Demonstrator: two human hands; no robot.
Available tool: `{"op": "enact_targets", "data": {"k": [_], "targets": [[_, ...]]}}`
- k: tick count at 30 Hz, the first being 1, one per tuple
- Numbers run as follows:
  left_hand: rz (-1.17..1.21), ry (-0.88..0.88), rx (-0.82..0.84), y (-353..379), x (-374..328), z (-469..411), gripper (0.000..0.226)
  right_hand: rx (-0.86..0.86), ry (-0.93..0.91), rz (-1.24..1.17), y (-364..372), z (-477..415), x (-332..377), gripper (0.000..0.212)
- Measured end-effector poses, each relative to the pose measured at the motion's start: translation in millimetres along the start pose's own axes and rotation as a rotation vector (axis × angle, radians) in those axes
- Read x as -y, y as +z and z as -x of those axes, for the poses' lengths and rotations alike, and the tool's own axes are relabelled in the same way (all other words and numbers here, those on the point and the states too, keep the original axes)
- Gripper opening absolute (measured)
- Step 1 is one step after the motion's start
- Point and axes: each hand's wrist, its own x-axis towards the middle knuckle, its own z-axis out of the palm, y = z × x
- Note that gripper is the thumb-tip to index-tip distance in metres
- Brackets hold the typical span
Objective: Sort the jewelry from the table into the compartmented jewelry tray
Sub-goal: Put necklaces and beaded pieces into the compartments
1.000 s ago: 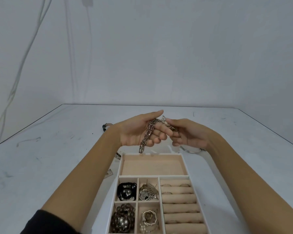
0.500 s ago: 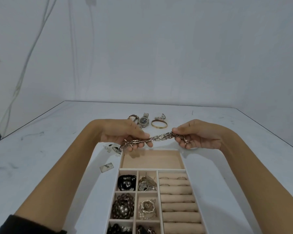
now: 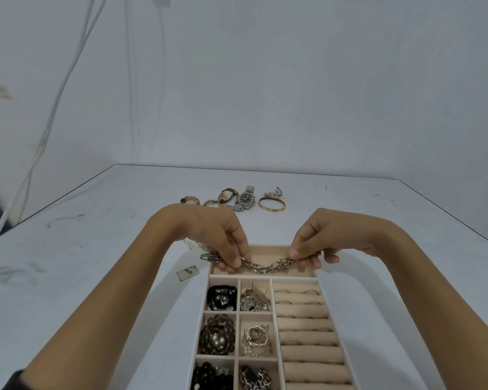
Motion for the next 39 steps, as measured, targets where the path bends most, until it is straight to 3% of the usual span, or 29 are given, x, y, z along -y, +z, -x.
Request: {"op": "enact_targets", "data": {"k": [4,21,39], "targets": [[-0.118,0.003,0.027,4.3,-2.6,-1.3,0.023,0.046,0.019,0.149,6.1,-0.6,7.2,0.007],[-0.187,-0.045,-0.015,7.0,-11.5,3.6,0.022,-0.018,0.089,0.500,11.3,-4.1,11.3,0.011],[-0.303,-0.096,-0.058,10.1,-15.1,-0.9,0.025,-0.018,0.110,0.539,12.5,-3.9,13.4,0.017]]}}
